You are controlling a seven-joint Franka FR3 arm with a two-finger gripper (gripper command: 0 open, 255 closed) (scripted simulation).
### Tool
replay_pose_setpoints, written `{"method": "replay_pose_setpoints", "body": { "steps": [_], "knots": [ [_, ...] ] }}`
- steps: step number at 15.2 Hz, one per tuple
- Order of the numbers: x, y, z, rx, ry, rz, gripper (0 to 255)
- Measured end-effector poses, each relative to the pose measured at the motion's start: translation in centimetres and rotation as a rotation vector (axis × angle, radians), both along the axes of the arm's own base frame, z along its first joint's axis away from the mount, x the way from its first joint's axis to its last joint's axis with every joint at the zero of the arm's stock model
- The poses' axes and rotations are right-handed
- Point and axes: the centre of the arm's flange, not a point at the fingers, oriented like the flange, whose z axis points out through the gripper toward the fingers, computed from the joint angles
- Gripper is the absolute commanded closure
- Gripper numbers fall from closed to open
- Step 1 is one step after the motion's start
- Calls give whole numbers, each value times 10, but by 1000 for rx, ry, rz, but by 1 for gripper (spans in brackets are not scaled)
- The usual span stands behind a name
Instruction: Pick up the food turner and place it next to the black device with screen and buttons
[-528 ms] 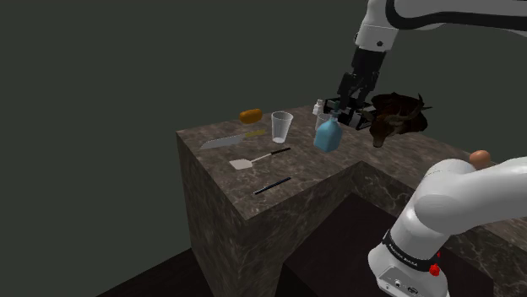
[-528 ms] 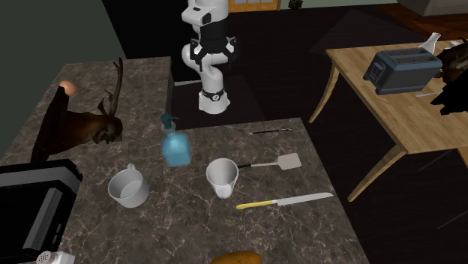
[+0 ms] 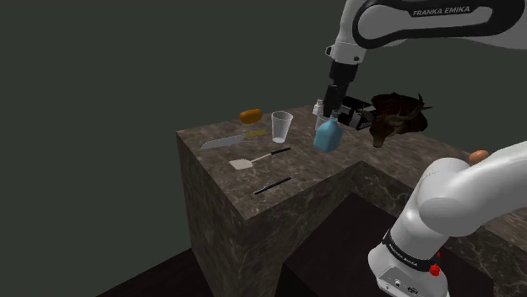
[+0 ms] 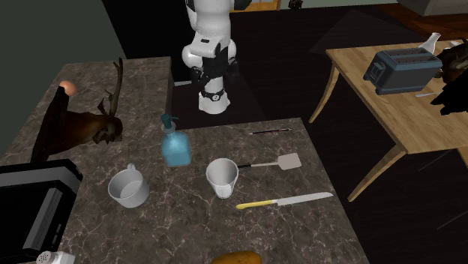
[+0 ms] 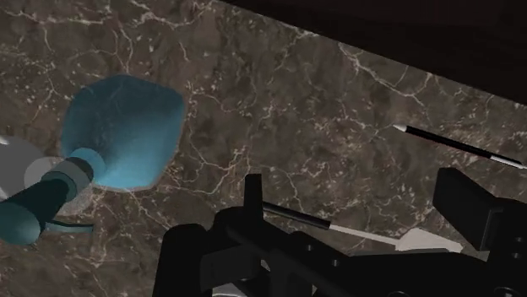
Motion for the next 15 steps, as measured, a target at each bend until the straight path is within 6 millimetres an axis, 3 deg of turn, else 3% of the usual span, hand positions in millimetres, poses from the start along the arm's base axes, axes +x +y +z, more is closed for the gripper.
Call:
{"method": "replay_pose_setpoints", "body": {
  "steps": [5, 10, 15],
  "knots": [
    [55, 3, -40, -9, 20, 280, 0],
    [107, 27, -80, -18, 40, 561, 0],
    [145, 59, -122, -28, 60, 842, 0]
  ]
}}
